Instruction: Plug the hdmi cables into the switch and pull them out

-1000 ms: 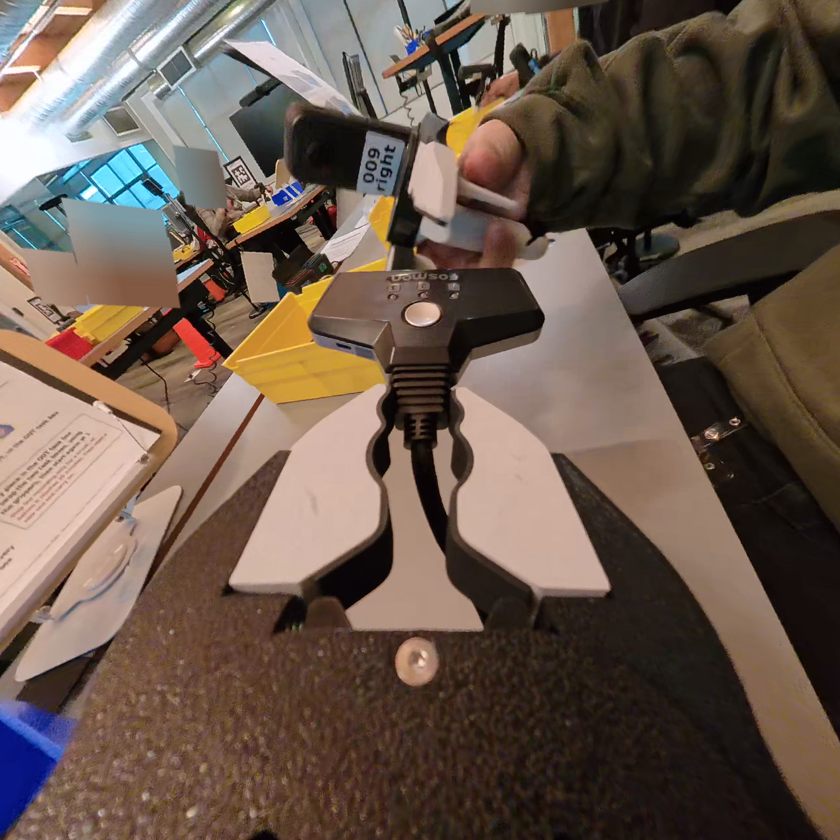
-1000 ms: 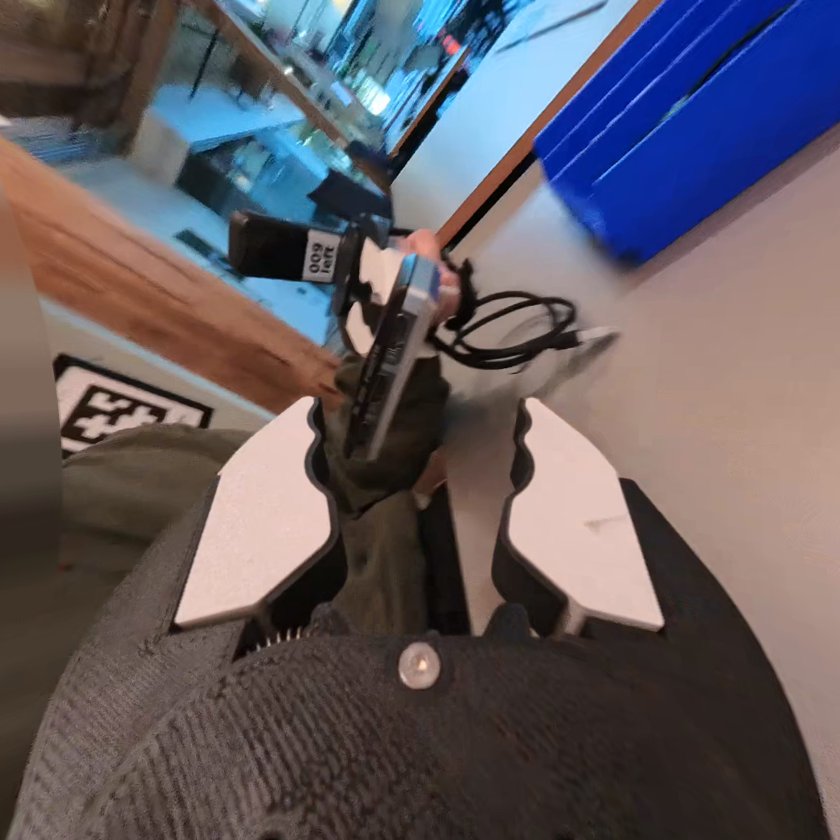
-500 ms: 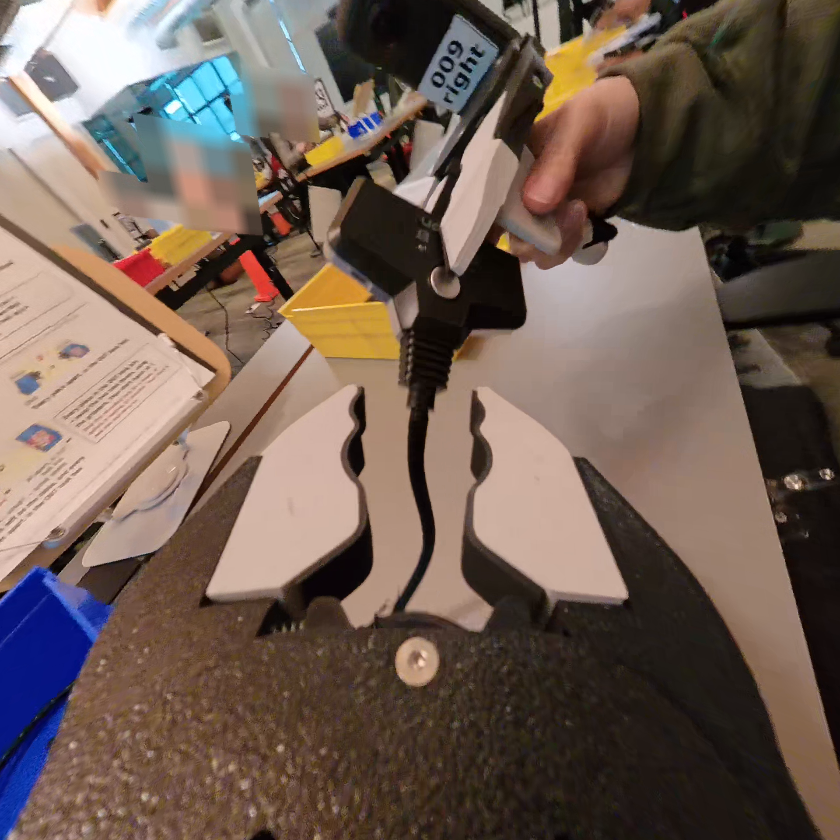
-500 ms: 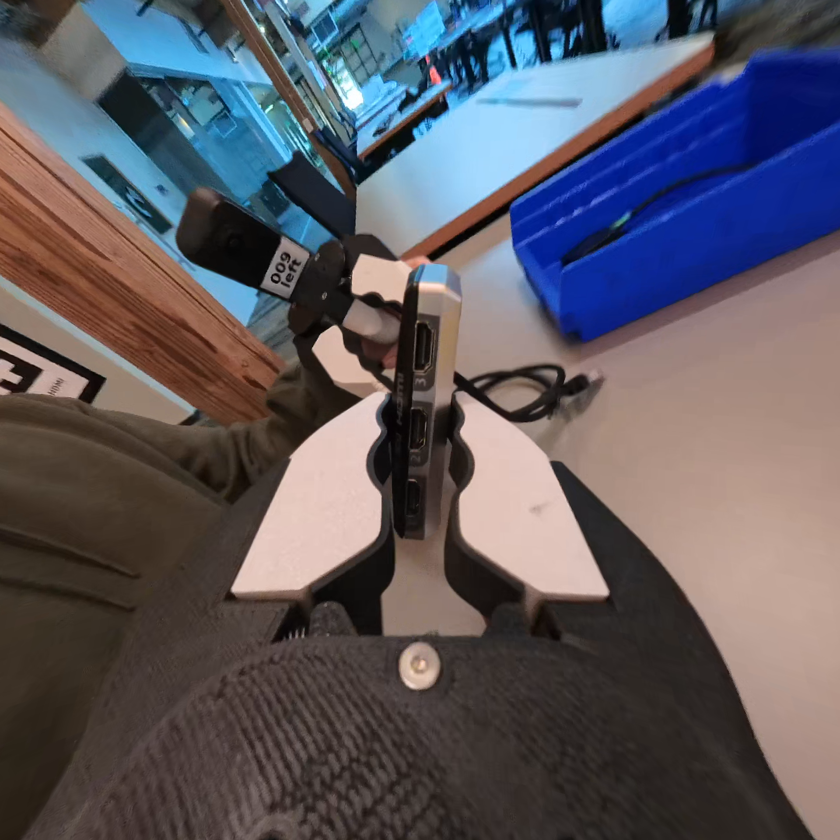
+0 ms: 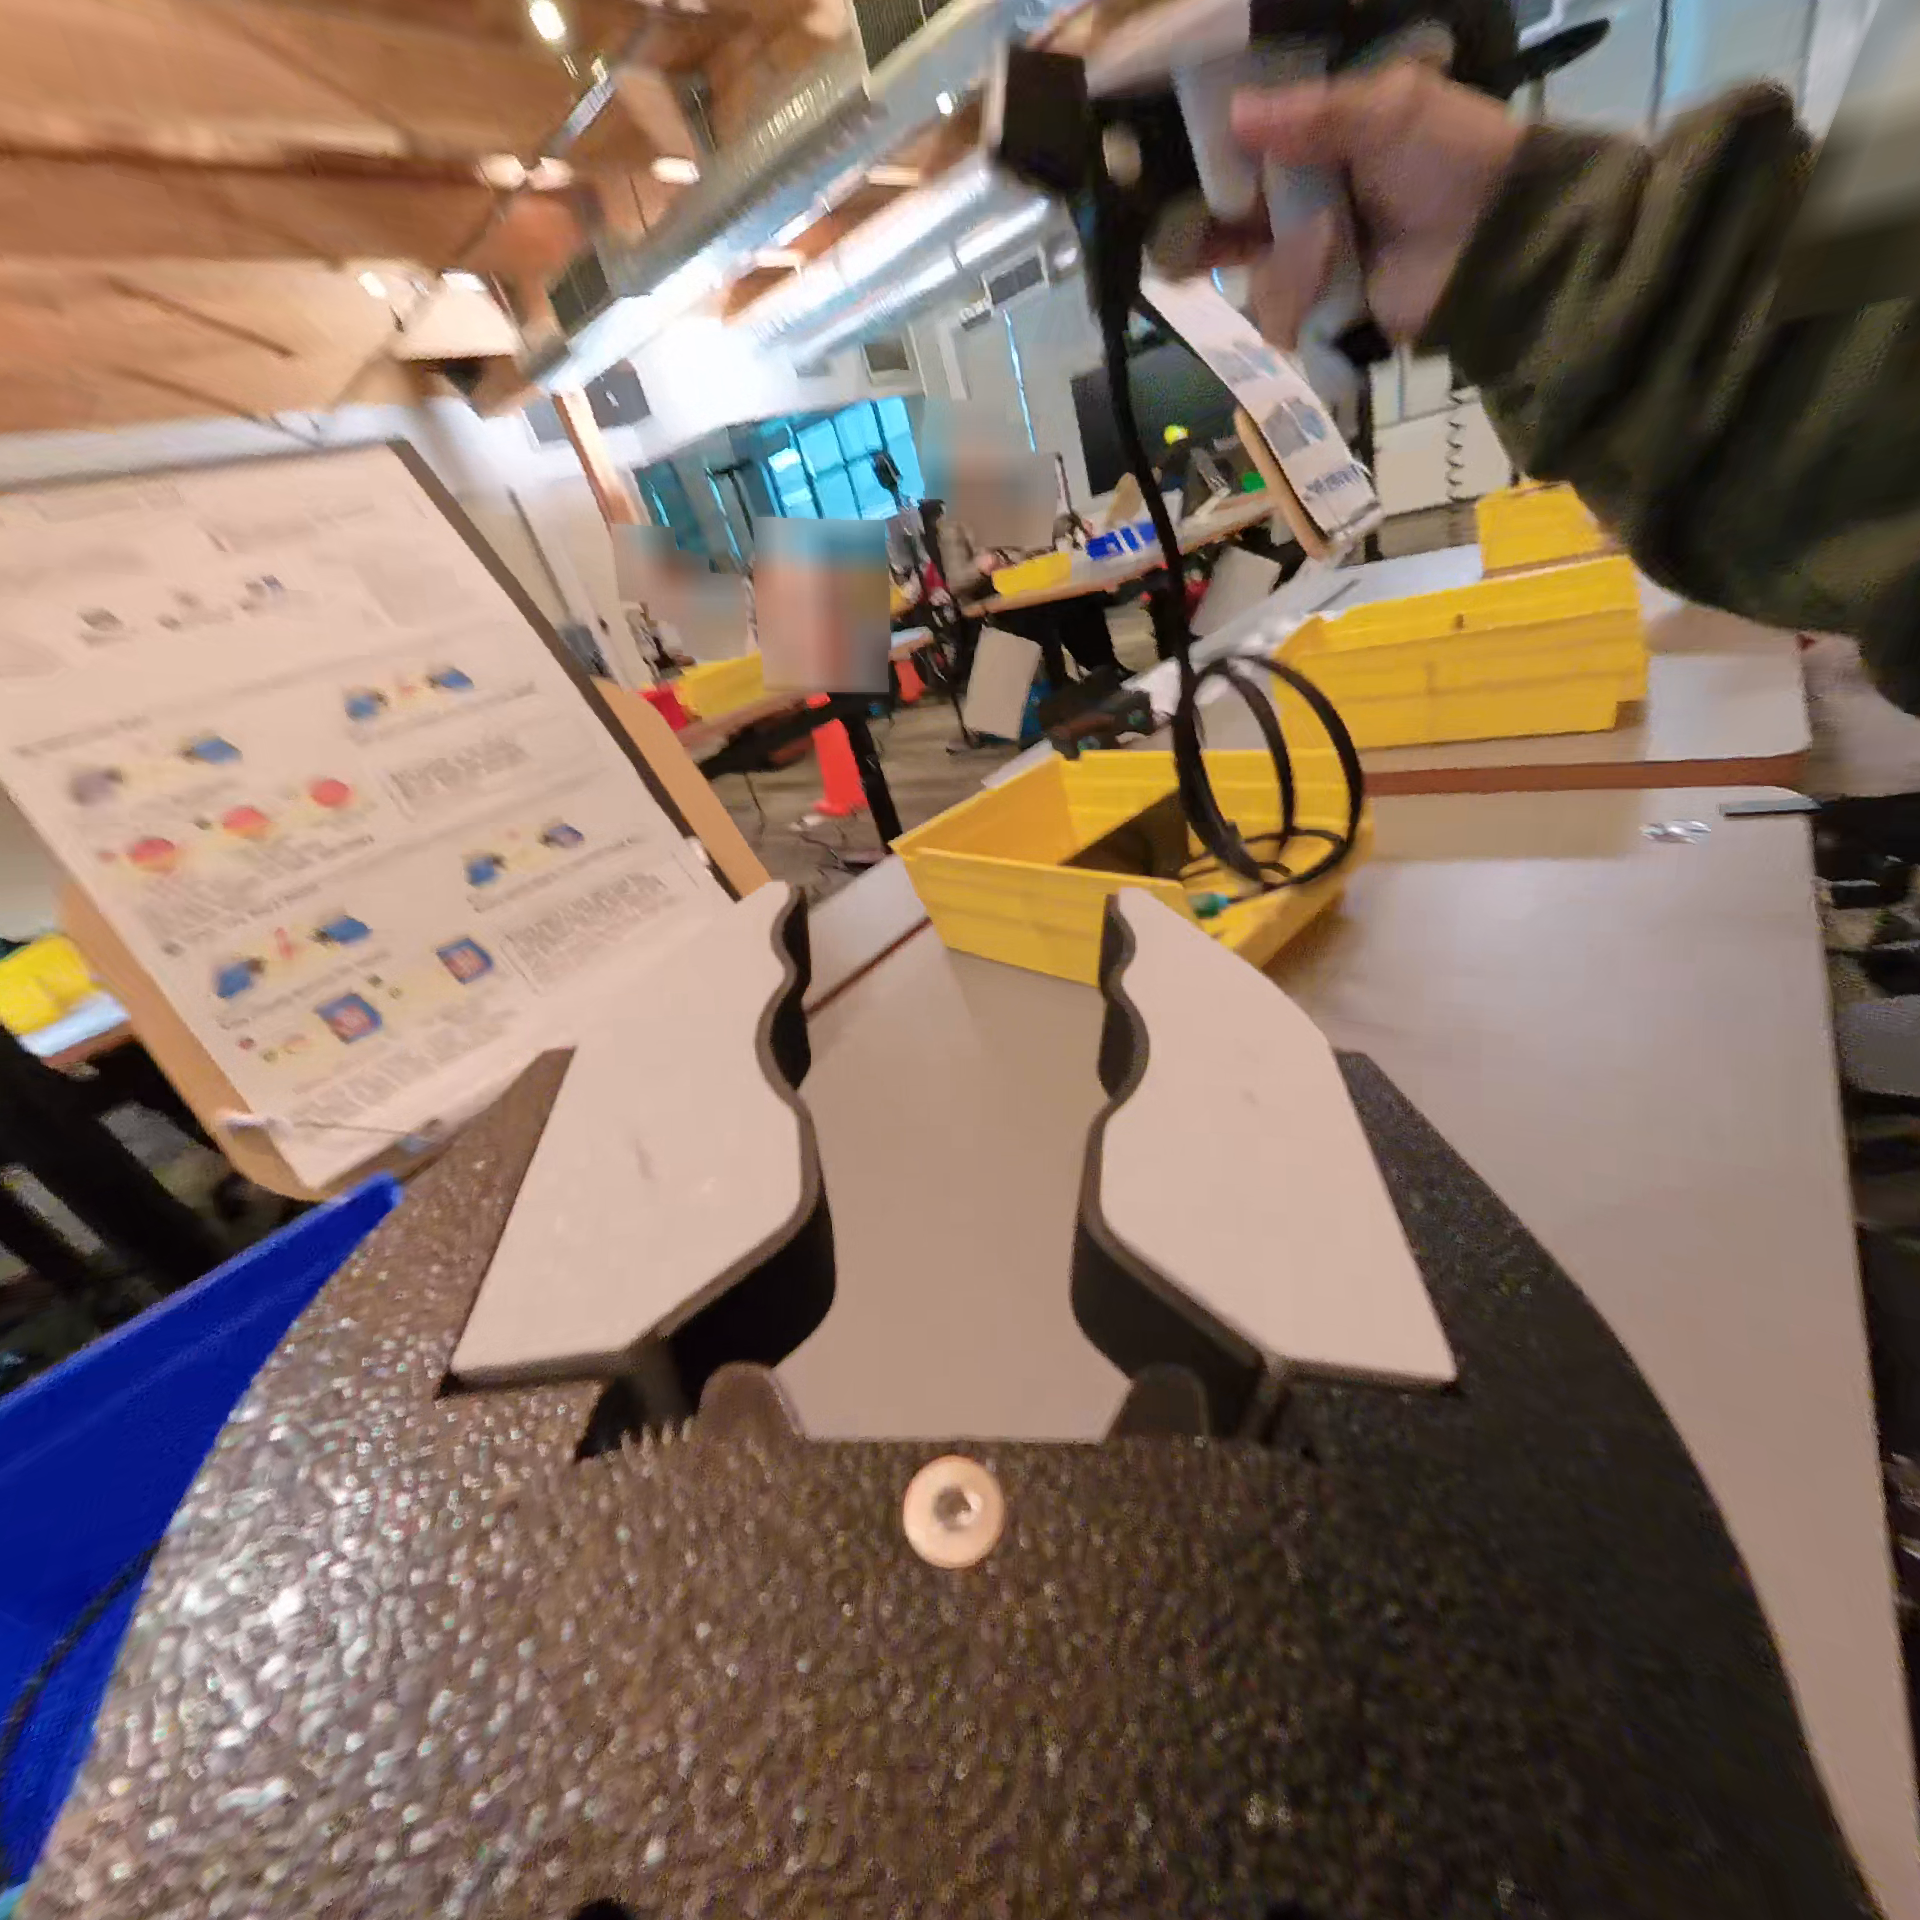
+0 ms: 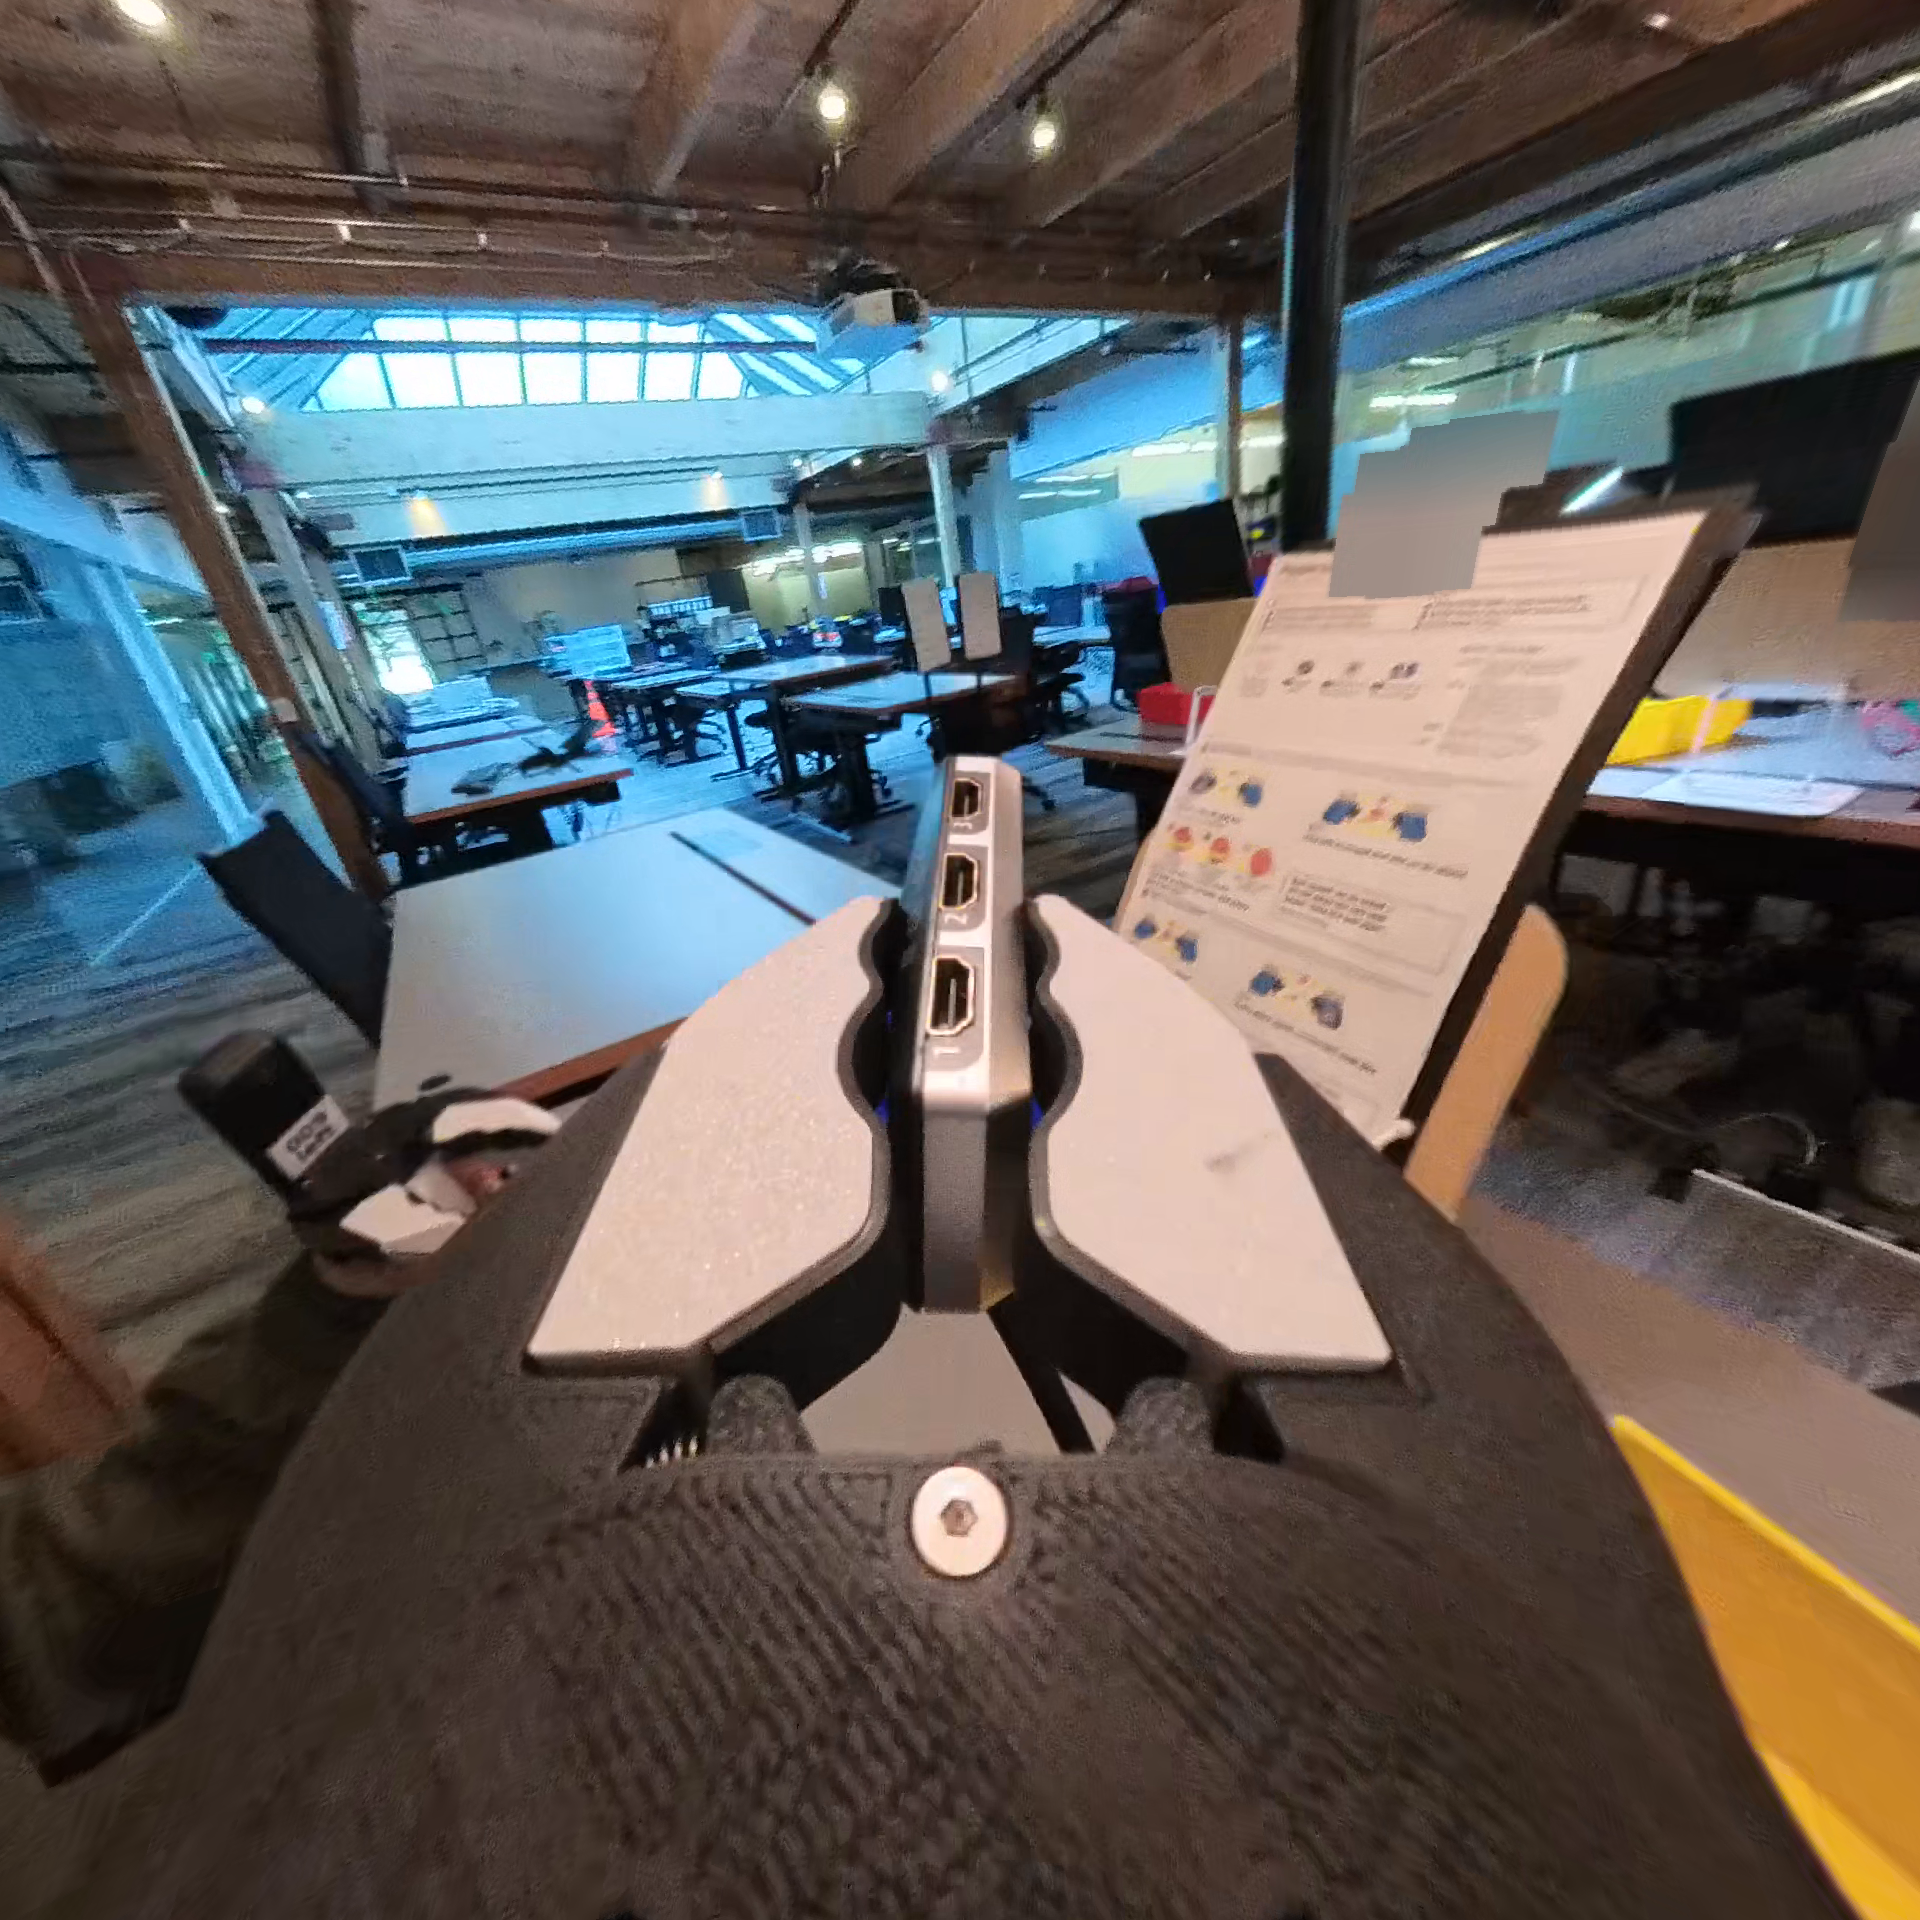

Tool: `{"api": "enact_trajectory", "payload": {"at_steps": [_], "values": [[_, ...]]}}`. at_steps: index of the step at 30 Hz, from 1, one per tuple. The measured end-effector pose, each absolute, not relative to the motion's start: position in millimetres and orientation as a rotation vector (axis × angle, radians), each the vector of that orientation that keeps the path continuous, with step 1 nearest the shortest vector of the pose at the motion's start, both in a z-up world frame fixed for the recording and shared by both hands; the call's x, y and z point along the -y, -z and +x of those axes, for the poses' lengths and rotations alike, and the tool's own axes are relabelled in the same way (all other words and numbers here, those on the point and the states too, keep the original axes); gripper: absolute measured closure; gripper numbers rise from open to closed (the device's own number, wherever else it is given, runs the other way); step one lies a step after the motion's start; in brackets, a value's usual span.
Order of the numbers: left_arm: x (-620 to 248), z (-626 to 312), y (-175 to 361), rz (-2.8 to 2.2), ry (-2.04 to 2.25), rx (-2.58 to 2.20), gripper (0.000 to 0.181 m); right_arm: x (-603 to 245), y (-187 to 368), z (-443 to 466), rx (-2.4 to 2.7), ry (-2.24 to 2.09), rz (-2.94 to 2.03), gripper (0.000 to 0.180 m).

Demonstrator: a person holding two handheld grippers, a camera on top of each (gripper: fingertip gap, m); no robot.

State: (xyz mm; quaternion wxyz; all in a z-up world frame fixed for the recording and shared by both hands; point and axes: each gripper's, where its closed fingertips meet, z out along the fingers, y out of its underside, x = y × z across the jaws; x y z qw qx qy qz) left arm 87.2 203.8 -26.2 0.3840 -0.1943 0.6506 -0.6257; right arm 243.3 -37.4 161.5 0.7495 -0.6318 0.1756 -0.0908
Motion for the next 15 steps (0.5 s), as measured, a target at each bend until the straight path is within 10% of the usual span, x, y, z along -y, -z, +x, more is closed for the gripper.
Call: {"api": "enact_trajectory", "payload": {"at_steps": [7,15], "values": [[-179.1,106.4,75.4,-0.516,1.554,-1.876,0.128,96.7,-212.8,332.8,-0.494,0.682,-1.422,0.157],[-153.9,111.2,109.3,-0.468,1.491,-2.038,0.128,110.3,-67.0,430.7,-0.754,0.705,-1.691,0.157]]}}
